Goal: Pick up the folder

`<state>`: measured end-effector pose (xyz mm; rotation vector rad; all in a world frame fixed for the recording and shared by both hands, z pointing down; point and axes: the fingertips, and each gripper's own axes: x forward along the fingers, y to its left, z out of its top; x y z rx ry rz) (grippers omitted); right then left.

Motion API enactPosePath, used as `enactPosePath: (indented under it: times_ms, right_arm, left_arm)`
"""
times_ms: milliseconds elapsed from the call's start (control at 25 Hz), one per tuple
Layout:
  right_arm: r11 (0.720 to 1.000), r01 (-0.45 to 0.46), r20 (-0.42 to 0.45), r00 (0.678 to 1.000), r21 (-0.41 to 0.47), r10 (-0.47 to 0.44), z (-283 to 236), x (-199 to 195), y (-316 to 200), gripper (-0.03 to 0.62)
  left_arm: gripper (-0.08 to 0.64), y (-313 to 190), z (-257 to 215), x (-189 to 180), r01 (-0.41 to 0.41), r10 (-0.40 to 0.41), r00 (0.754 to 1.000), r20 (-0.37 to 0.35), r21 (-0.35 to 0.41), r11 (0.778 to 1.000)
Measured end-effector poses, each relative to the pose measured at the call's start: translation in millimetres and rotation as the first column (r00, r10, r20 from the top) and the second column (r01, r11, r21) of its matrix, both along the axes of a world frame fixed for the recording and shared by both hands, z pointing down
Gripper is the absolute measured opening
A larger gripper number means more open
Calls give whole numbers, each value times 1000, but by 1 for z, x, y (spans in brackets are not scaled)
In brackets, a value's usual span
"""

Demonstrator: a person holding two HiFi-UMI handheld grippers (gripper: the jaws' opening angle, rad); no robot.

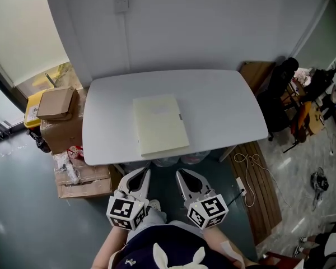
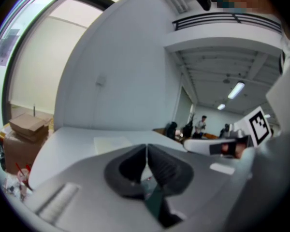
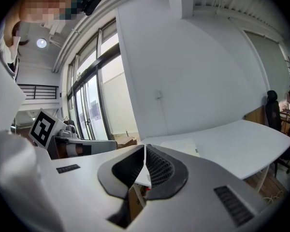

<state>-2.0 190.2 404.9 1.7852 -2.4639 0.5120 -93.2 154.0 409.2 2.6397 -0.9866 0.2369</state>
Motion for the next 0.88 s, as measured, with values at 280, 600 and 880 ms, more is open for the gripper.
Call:
enactPosePath:
  times_ms: [280, 600, 880]
  right_arm:
    - [999, -24, -14, 1000, 23, 24, -8, 2, -42, 15]
    - [999, -45, -21, 999, -22, 45, 7, 9, -54, 15]
    - [999, -22, -28, 999, -41, 21, 15, 16, -77, 15]
  left_arm:
    - [8, -37, -9, 7, -42, 42, 999, -4, 32, 999]
    - [8, -50, -1, 13, -41, 41, 999, -17, 10, 999]
    - [8, -72, 12, 14, 5, -5, 1000, -14, -25, 1000]
